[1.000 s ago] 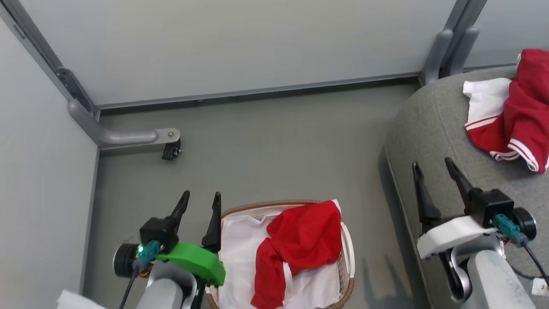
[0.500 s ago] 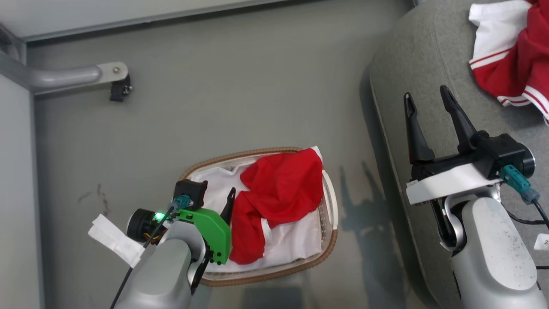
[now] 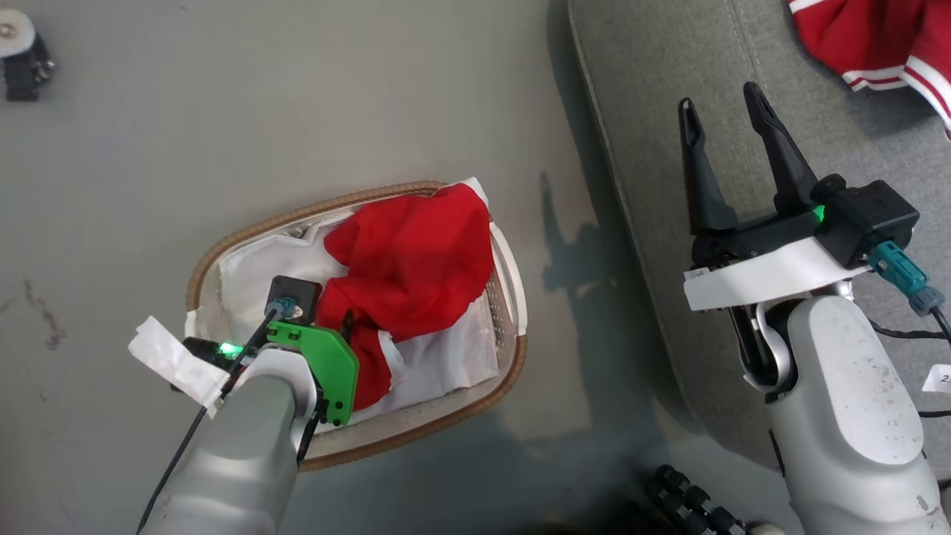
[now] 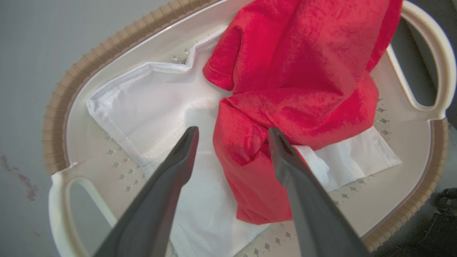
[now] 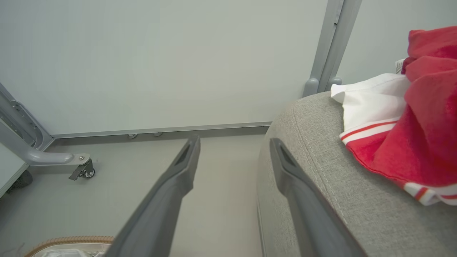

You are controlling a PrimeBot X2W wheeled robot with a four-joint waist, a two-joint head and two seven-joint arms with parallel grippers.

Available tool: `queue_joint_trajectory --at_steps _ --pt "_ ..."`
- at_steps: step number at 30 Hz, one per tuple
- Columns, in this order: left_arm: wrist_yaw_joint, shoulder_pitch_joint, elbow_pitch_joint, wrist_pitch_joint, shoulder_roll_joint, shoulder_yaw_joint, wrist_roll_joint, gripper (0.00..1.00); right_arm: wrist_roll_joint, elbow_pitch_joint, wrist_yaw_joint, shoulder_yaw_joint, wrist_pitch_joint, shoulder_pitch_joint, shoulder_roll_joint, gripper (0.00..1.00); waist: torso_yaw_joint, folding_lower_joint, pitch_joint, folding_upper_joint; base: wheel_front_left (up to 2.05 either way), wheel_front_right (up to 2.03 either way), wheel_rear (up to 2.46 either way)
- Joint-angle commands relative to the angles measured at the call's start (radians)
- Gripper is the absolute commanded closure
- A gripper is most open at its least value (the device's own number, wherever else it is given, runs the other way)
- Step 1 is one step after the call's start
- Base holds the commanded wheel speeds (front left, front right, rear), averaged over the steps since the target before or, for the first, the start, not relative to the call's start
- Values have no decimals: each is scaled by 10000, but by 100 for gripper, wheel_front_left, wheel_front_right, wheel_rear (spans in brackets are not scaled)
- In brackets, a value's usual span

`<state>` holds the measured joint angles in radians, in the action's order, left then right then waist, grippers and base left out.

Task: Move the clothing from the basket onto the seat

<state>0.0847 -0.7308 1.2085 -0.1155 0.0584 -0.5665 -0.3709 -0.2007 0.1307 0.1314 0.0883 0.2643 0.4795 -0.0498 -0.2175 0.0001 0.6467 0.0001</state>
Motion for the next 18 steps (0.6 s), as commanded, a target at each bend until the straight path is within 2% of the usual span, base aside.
queue_joint_trajectory --at_steps 1,9,17,18 --pt "-119 -225 145 12 150 19 -20 0 -59 -76 -14 86 2 186 -16 0 -821 -1 918 -1 0 0 0" --pt "-710 -513 573 502 320 109 -192 0 -260 -217 -14 299 2 474 -16 0 -1063 -1 1314 -1 0 0 0" --pt "-684 -583 711 850 328 86 -331 0 -429 -240 -14 499 2 530 -17 0 -1192 -1 1501 -1 0 0 0" --pt "-671 -588 718 856 312 77 -357 47 -423 -226 -14 516 2 539 -17 0 -1204 -1 1504 -1 0 0 0"
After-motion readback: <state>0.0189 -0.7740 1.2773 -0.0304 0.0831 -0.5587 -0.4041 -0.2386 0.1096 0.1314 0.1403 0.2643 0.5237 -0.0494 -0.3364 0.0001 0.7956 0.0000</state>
